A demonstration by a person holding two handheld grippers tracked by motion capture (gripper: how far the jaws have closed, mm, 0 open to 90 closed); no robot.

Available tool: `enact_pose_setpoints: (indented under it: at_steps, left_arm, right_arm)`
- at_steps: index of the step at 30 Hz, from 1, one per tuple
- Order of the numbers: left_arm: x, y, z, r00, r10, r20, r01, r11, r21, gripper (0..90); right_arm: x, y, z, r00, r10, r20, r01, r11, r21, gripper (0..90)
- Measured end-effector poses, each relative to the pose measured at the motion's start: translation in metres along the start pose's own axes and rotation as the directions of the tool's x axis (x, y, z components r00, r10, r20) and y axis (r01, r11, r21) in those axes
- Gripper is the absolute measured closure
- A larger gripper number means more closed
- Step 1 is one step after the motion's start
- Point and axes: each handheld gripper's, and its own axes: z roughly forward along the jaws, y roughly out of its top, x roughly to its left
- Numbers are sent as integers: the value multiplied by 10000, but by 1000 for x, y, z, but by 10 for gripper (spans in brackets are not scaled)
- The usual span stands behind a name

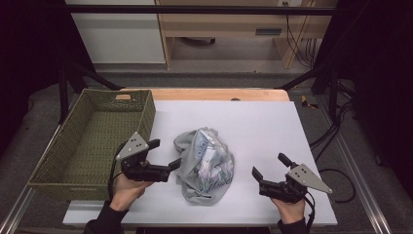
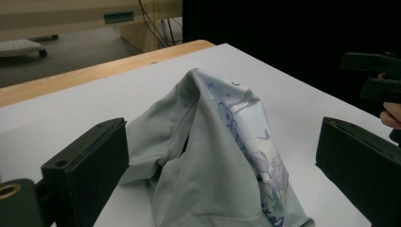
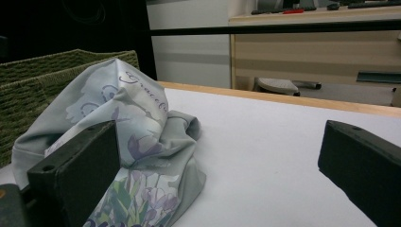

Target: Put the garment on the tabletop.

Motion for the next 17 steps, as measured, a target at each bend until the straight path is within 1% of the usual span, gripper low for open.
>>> enact_pose_setpoints:
  at_steps: [3,7,9,10,11,13,14,17]
  left_arm:
    - [2,-8,-7,9998,-101,-140,99,9998,-155,25]
    - [9,-18,-15,9986,-433,-310,426,9988,-238,24]
    - [11,-22,-18,9985,-499,-238,493,9984,-285,27]
    - [12,-22,-19,9982,-520,-285,514,9984,-234,25]
    - [13,-23,-21,9979,-579,-300,569,9978,-327,24]
    - [15,-24,-24,9978,-620,-233,611,9974,-386,24]
    - [15,-24,-25,9979,-579,-306,567,9977,-376,25]
    - [15,-28,-27,9979,-529,-374,514,9980,-378,24]
  right_arm:
    - [0,0,0,10000,-7,-44,7,10000,-44,3]
    - [-1,0,0,10000,26,-51,-26,10000,-17,3]
    - [0,0,-1,10000,46,-45,-46,10000,-9,3]
    - [-1,0,0,10000,-16,-19,16,10000,-14,3]
    - [-1,0,-1,10000,69,-18,-69,10000,28,3]
    - [-2,0,0,10000,37,-28,-37,10000,-7,3]
    - [-2,0,-1,10000,31,-33,-31,10000,52,3]
    - [-2,1,-1,10000,-2,-80,2,10000,-40,3]
